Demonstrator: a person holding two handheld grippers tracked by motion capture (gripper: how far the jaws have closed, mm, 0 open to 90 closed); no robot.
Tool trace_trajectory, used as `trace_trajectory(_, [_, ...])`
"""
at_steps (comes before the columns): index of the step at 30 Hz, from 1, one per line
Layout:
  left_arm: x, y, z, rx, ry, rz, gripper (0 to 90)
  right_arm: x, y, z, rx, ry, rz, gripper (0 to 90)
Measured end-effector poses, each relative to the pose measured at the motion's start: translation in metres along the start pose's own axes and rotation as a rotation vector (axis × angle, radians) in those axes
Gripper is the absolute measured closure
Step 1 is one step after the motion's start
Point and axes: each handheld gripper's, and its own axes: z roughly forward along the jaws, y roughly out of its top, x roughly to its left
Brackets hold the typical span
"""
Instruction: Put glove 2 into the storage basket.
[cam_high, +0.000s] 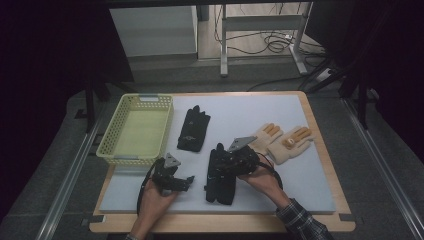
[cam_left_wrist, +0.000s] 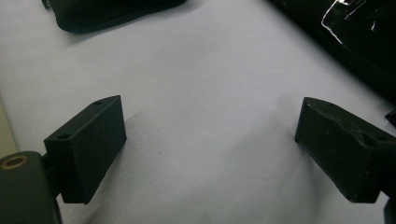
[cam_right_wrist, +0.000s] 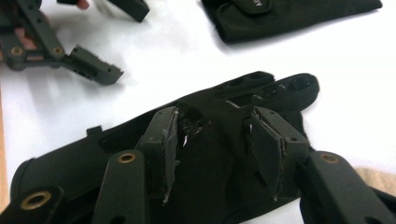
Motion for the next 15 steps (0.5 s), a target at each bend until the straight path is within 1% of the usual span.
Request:
trace_trajectory(6, [0.000,0.000,0.000,0.000,0.000,0.000,8.8,-0.007,0.005,0.004,-0.007,-0.011,0.007,51.4])
trace_trajectory(12, [0.000,0.000,0.000,-0.003,0.000,-0.005,8.8,-0.016,0.017,0.006,-0.030,-0.027,0.022,54.5])
trace_trajectory(15, [0.000,0.000,0.000,0.000,0.001,0.000,8.8,-0.020,0.023,0.008,-0.040,-0.030,0.033,54.7])
